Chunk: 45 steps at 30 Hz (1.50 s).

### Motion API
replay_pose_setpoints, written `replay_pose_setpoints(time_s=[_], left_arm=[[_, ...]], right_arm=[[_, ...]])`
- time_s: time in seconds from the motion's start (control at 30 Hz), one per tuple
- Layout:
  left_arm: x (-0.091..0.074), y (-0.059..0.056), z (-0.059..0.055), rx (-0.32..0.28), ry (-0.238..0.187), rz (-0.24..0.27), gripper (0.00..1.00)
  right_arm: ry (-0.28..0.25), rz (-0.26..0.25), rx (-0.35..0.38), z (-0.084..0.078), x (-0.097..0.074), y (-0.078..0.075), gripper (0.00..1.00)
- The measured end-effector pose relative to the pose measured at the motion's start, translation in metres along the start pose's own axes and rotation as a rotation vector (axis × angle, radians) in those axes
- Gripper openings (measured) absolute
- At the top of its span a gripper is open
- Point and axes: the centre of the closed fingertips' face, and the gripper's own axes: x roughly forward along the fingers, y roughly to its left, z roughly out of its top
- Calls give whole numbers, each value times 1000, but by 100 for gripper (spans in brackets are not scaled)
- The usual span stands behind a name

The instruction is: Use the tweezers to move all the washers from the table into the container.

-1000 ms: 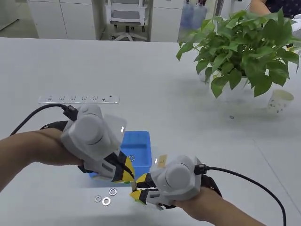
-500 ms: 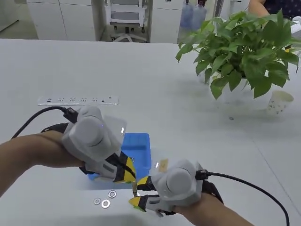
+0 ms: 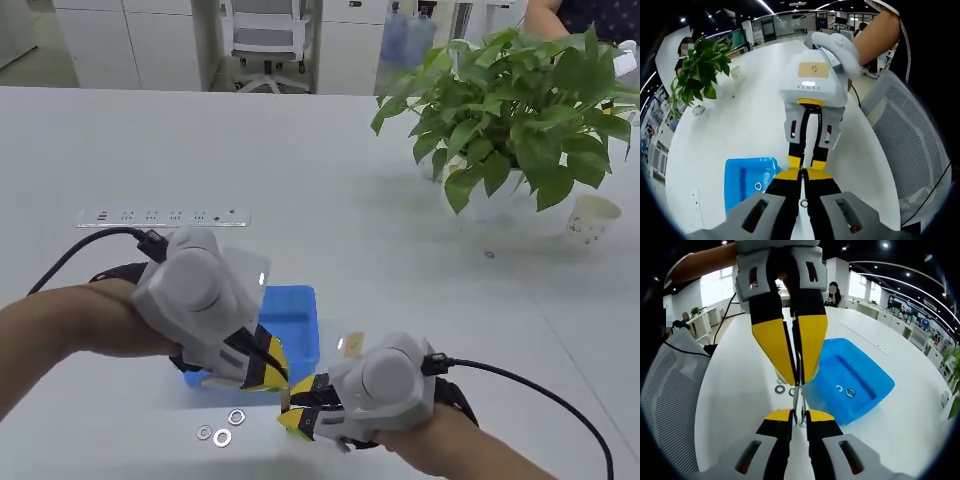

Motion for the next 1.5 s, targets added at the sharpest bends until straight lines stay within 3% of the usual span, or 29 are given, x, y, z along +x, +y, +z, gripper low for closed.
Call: replay_pose_setpoints(time_s=[0.8, 1.5], left_arm=[[-5, -3, -2, 0, 10, 3, 6], [-42, 1, 10, -3, -5, 32, 6]], right_arm=[[4, 8, 0, 3, -2, 3, 9], [2, 23, -43, 40, -14, 2, 9]])
